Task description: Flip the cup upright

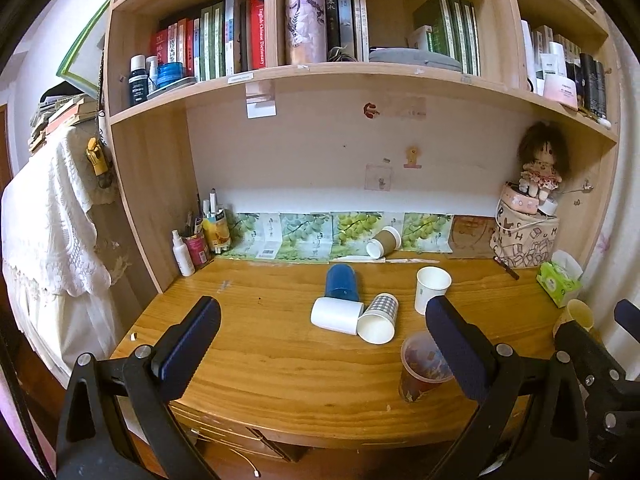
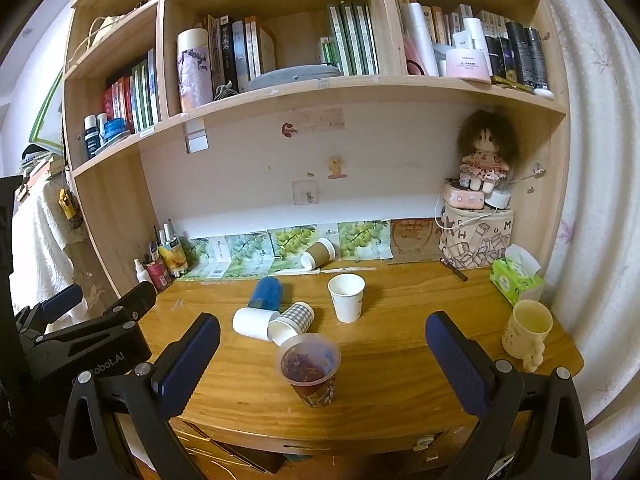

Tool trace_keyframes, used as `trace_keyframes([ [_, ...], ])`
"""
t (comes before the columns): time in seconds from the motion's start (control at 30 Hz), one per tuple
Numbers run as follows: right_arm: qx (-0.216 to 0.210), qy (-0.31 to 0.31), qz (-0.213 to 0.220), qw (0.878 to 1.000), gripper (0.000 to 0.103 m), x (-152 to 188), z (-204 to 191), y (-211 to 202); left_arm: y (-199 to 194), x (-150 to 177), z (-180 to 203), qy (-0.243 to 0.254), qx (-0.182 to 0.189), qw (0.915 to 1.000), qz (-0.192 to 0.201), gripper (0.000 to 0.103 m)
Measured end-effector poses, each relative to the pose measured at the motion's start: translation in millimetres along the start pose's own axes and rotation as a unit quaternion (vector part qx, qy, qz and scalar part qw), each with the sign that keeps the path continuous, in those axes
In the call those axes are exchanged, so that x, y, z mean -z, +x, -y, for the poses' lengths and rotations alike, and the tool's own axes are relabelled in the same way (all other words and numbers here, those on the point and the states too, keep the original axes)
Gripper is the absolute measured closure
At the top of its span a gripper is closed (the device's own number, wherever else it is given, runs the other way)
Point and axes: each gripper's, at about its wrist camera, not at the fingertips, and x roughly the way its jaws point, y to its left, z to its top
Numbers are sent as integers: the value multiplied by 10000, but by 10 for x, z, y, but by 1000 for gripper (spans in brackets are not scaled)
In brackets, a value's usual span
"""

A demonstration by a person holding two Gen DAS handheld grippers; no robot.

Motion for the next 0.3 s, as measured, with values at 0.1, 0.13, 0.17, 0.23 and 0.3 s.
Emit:
trace_keyframes([
  [0.1, -2, -15, -54, 10000, 0, 6, -13, 14, -17, -3, -8, -9, 14, 10000, 42, 0],
  [0.13, 1, -23, -57, 10000, 0, 8, -19, 13, -20, -3, -11, -13, 25, 10000, 45, 0],
  [0.17, 4, -22, -54, 10000, 0, 6, -21, 15, -19, 0, -13, -11, 30, 10000, 39, 0],
  [0.23, -3, -25, -55, 10000, 0, 11, -25, 17, -24, 1, -12, -1, 27, 10000, 21, 0],
  [0.3, -4, -31, -68, 10000, 0, 20, -32, 24, -19, -5, -19, 2, 46, 10000, 17, 0],
])
